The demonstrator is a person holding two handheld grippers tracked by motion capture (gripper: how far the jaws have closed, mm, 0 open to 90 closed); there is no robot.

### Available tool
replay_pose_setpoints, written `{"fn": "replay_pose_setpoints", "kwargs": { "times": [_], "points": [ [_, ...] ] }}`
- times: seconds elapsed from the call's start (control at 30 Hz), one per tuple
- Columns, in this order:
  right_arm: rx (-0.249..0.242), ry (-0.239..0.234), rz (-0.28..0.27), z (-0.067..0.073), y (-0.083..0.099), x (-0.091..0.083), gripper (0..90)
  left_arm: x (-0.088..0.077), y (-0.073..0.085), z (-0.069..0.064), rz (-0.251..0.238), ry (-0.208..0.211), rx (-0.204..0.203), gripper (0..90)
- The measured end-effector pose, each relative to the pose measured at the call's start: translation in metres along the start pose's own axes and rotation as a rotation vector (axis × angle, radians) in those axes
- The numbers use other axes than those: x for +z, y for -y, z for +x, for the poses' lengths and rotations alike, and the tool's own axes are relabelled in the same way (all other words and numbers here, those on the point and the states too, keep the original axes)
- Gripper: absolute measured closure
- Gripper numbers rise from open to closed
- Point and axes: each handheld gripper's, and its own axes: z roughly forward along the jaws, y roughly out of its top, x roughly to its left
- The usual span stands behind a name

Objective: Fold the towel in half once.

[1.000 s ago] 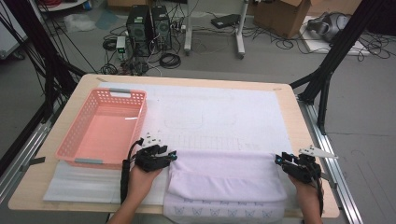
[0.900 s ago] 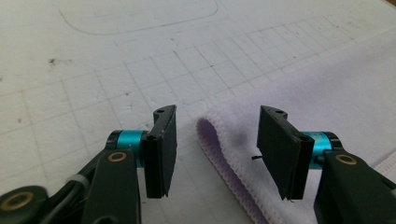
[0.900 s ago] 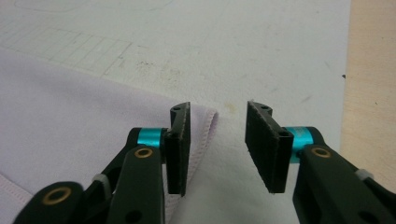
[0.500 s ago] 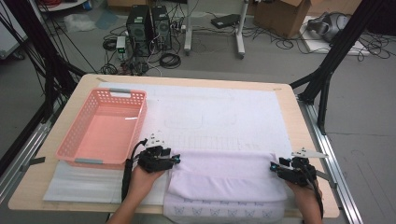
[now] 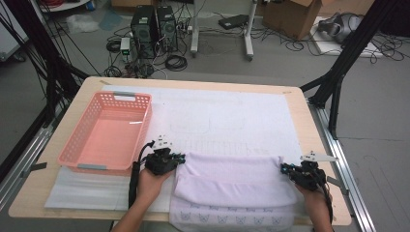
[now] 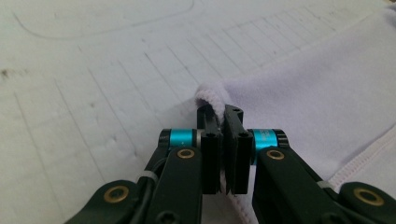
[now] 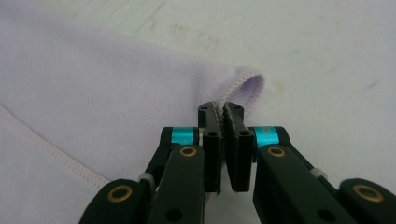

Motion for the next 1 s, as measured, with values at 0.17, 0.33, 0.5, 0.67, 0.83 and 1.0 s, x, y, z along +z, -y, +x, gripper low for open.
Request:
{"fn": "replay_pose_setpoints", "kwargs": {
  "times": [0.17,0.33,0.5,0.67,0.83,1.0],
  "points": [
    [0.015,0.026,-0.038,-0.008,-0.014,0.008,86.3,0.013,-0.026,0.007,-0.024,-0.029,-0.027,86.1],
    [0.049,0.034,-0.059,-0.024,-0.032,0.018,86.2,0.026,-0.050,0.027,-0.040,-0.051,-0.058,86.1],
    [0.035,0.041,-0.081,-0.035,-0.054,0.028,86.2,0.039,-0.067,0.046,-0.054,-0.065,-0.102,86.3],
    [0.044,0.048,-0.094,-0.045,-0.073,0.039,86.2,0.046,-0.081,0.057,-0.081,-0.055,-0.111,86.2],
    [0.038,0.061,-0.101,-0.053,-0.088,0.051,86.2,0.049,-0.089,0.069,-0.115,-0.034,-0.120,86.3],
    [0.030,0.063,-0.100,-0.057,-0.098,0.059,86.2,0.051,-0.096,0.075,-0.140,-0.034,-0.081,86.3]
  ]
}}
